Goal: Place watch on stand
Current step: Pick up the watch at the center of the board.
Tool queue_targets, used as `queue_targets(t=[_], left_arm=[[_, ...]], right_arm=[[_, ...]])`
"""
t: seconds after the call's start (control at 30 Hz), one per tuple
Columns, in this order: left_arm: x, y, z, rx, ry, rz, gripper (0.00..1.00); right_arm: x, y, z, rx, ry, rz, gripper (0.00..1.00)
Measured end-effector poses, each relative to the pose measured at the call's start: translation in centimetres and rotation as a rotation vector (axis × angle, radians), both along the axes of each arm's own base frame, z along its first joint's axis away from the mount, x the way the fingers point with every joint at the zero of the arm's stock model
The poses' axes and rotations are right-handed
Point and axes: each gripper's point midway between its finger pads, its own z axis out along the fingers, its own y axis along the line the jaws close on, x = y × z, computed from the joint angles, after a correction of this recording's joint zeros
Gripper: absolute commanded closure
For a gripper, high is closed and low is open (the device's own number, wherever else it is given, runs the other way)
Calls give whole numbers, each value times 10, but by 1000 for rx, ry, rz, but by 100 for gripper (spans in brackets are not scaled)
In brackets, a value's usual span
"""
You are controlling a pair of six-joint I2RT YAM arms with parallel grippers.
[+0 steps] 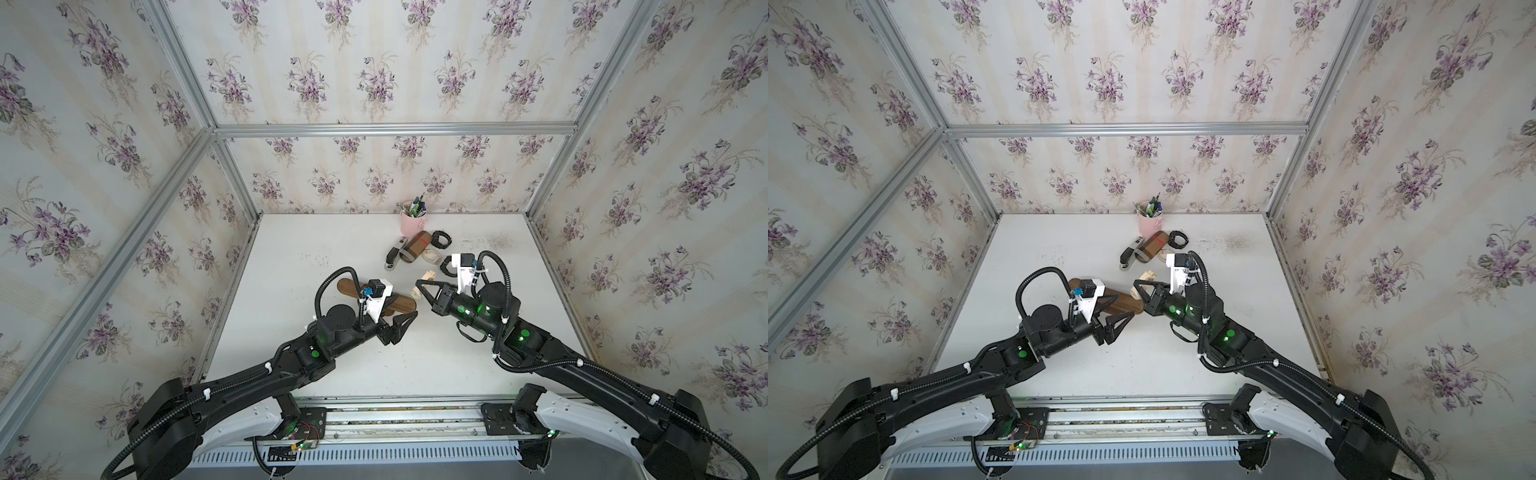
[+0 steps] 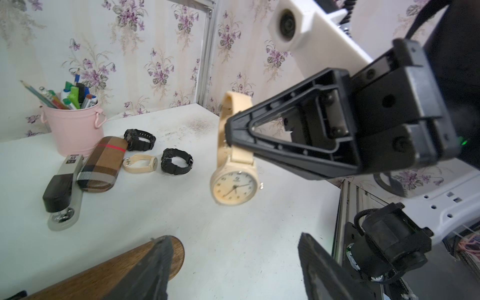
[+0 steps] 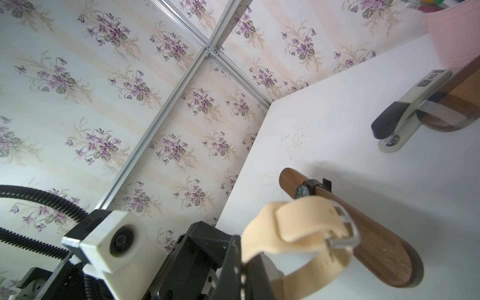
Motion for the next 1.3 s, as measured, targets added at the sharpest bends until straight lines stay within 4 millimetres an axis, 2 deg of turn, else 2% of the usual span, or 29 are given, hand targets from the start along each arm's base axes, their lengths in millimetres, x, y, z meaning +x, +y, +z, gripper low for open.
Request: queue_targets(t=[0.3,0.77,0.93,1.1,1.3], left_arm=[[5,-12,10,33,-50,-17,38],[8,-12,7,64,-51,-2,50],[10,-12,6,75,-46,8,61],[13,-10,6,81,-44,25,61],[15,-9,5,87,-40,38,55]], right_arm=[[-12,16,-2,17,39,58,100],[-12,17,-1,29,52,57,100],[-12,19,1,30,52,64,100],[-12,21,1,27,55,68,100],[-12,22,-1,24,57,69,100]])
